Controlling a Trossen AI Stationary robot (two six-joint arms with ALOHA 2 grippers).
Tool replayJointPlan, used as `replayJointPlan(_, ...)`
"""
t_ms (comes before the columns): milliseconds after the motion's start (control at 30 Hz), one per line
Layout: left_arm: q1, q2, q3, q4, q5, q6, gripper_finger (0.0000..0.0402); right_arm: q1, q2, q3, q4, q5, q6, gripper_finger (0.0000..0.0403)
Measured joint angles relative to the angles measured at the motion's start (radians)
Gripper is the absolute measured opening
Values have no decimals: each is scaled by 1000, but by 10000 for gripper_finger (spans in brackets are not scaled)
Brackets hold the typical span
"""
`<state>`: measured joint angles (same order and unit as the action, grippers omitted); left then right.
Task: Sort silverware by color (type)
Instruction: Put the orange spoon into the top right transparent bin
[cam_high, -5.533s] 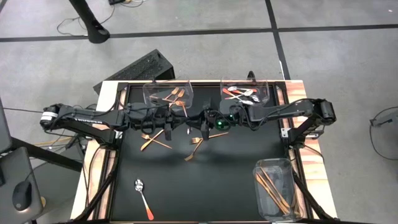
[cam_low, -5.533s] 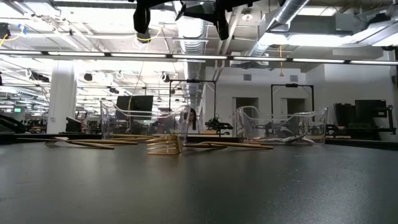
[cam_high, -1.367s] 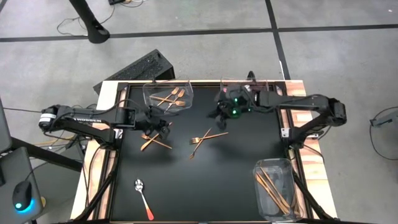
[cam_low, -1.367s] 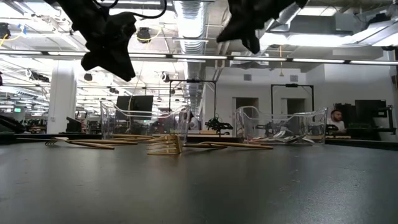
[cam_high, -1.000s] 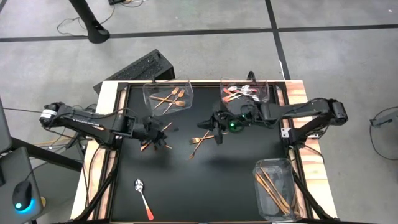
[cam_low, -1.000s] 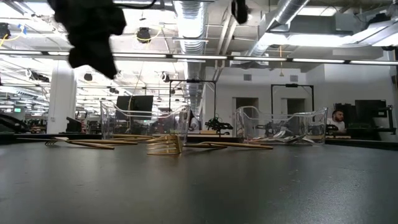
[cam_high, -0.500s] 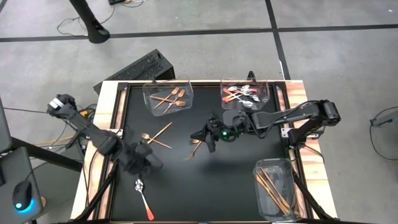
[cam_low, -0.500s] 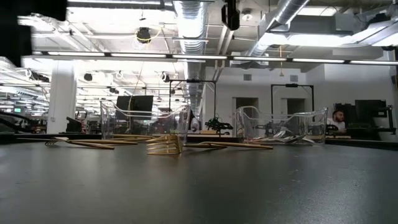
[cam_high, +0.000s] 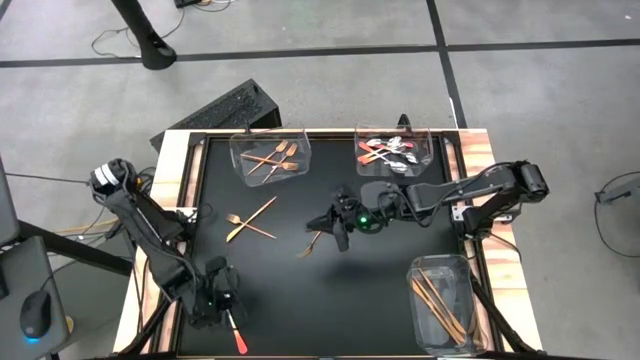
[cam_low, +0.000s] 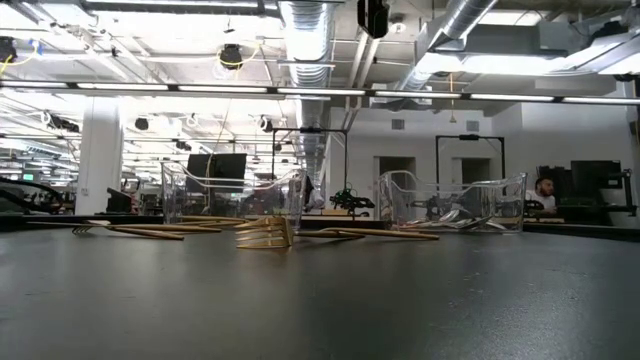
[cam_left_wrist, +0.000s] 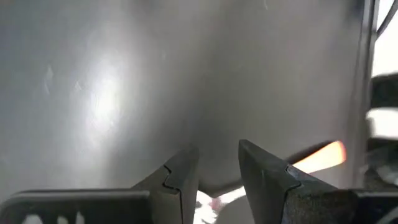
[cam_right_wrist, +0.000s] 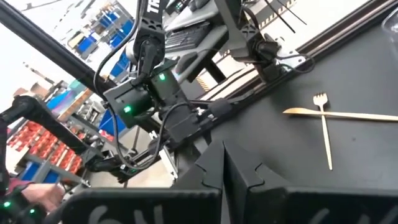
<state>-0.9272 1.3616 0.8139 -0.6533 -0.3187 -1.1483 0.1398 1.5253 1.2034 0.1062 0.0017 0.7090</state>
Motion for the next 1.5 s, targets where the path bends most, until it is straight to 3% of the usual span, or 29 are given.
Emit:
replayJointPlan(367,30,-67,0,-104,60,285,100,41,0,0,0,0,50,20)
replayJointPlan(500,-2,-67,0,-61,129,543,100,61,0,0,-1,0,50,20)
replayJointPlan(700,-26,0,0,18,133,703,100,80,0,0,0,-1,51,20)
replayJointPlan(1033,-28,173,0,91,304,894,100,109,0,0,-1,-1,46,20)
replayJointPlan(1367,-28,246,3,96,218,945,98,116,0,0,-10,-1,44,20)
replayJointPlan(1500,-26,246,3,90,227,928,69,114,0,0,-11,-1,42,20)
